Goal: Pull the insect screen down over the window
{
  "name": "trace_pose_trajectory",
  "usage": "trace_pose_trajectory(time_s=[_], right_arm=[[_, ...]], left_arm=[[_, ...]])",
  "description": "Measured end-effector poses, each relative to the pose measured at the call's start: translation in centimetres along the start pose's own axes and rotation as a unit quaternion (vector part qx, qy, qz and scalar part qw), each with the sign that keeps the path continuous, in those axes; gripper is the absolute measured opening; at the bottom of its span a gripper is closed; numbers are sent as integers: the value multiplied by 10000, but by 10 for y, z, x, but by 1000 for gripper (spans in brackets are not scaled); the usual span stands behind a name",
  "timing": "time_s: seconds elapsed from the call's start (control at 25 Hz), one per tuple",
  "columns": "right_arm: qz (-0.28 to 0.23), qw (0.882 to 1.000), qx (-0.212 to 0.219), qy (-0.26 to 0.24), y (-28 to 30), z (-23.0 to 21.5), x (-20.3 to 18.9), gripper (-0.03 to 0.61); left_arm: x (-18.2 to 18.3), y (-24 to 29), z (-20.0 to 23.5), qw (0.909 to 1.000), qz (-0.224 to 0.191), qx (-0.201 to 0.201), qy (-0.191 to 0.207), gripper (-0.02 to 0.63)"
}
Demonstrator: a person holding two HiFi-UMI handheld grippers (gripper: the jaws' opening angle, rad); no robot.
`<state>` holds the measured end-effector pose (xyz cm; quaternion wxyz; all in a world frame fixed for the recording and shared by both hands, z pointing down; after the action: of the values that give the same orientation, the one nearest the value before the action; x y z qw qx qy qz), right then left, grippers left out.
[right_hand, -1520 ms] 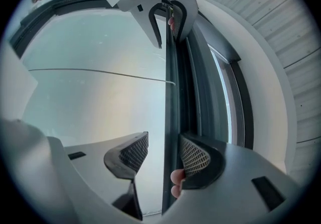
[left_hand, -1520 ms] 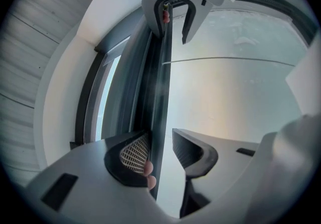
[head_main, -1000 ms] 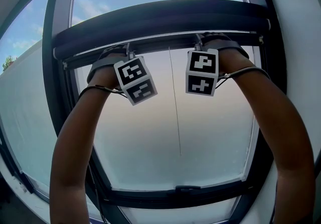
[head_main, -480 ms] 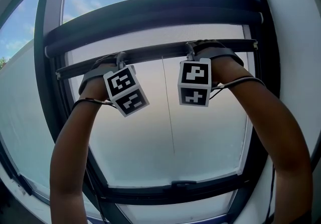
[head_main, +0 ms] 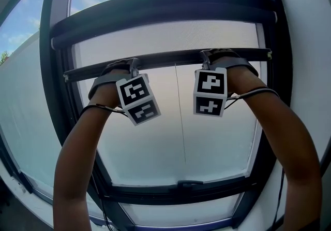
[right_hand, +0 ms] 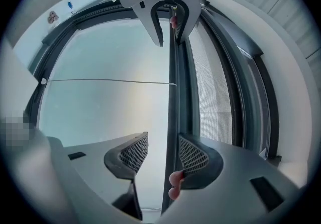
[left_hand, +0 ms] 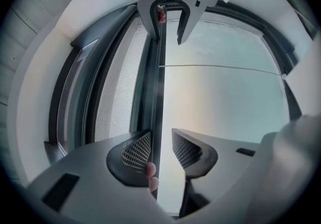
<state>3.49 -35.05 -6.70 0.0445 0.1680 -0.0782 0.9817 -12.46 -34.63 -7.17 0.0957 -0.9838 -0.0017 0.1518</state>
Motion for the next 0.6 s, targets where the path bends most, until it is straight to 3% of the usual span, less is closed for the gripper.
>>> trace_pose_trajectory(time_s=[0.28, 0.6], right_arm=[[-50, 10000, 48, 52, -4, 19, 4, 173], [-130, 9998, 104, -87, -10, 64, 23, 173]], left_arm=[[-3, -5, -19, 9998, 55, -200, 28, 133], [-22, -17, -61, 9971, -54, -745, -133, 133]])
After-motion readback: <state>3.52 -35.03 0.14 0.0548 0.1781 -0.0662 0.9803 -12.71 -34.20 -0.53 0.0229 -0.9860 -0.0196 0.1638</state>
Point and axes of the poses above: the fingertips, and each gripper's own axes: y forward along the fingers, z to its left, x out of its top, the point moved 5 cm from there along -y, backward along the fingers, and after that the axes turned 14 degrees about -y, right-handed, at the moved point
